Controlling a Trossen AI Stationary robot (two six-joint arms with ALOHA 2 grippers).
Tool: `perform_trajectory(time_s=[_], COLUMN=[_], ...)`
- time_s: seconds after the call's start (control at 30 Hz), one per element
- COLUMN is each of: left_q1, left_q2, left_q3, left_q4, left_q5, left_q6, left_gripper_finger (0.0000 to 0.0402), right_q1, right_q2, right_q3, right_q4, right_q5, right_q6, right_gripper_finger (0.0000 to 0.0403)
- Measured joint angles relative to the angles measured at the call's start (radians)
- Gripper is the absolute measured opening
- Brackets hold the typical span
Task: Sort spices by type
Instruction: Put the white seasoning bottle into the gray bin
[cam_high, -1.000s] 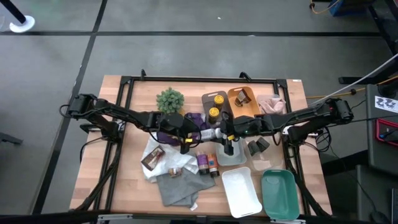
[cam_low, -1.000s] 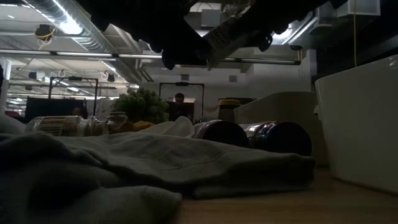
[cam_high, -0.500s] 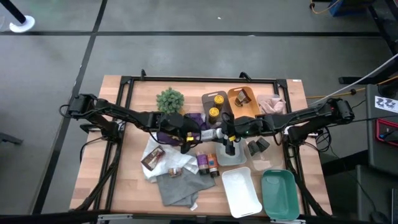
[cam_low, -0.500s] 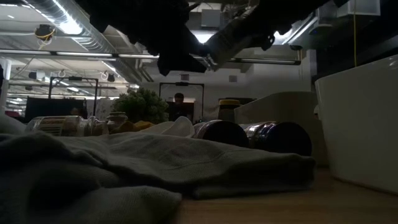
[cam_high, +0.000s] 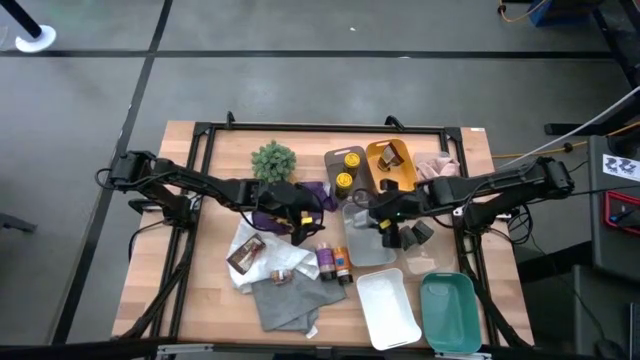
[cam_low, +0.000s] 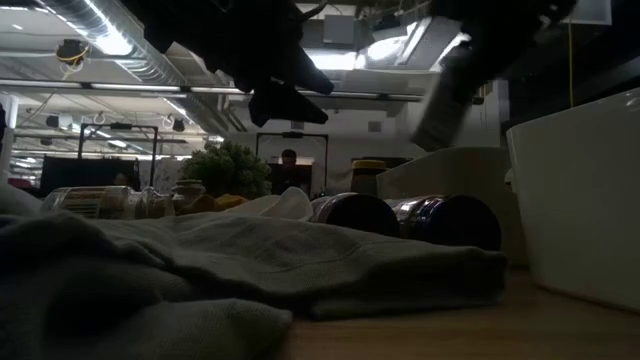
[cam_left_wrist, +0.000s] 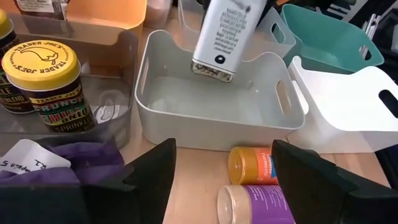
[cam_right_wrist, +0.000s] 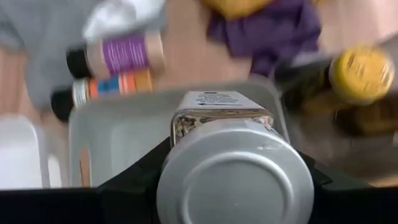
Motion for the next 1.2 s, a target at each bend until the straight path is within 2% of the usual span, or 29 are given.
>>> perform_trajectory(time_s=[0.2, 0.37, 0.63, 0.8, 1.03, 1.2], left_q1=[0.0, 0.0, 0.0, 0.0, 0.0, 0.0], left_q2=[0.0, 0.0, 0.0, 0.0, 0.0, 0.0], left_q3=[0.001, 0.002, 0.002, 0.002, 0.003, 0.003], left_q4=[0.002, 0.0, -0.004, -0.004, -0.007, -0.022], left_q5=[0.003, 0.003, 0.003, 0.003, 0.003, 0.003], left_q6=[0.023, 0.024, 0.03, 0.036, 0.049, 0.048], left_gripper_finger=[0.0248, 0.0248, 0.0249, 0.0249, 0.0249, 0.0249], right_q1=[0.0, -0.001, -0.001, -0.002, -0.002, -0.002], right_q2=[0.005, 0.006, 0.007, 0.007, 0.007, 0.007], right_q3=[-0.007, -0.081, -0.189, -0.235, -0.277, -0.279], right_q4=[-0.05, -0.039, 0.074, 0.087, 0.135, 0.161], right_q5=[0.017, 0.022, 0.022, 0.031, 0.032, 0.058], right_q6=[0.019, 0.02, 0.021, 0.021, 0.019, 0.014], right_gripper_finger=[0.0201, 0.0201, 0.0202, 0.0217, 0.0207, 0.0246])
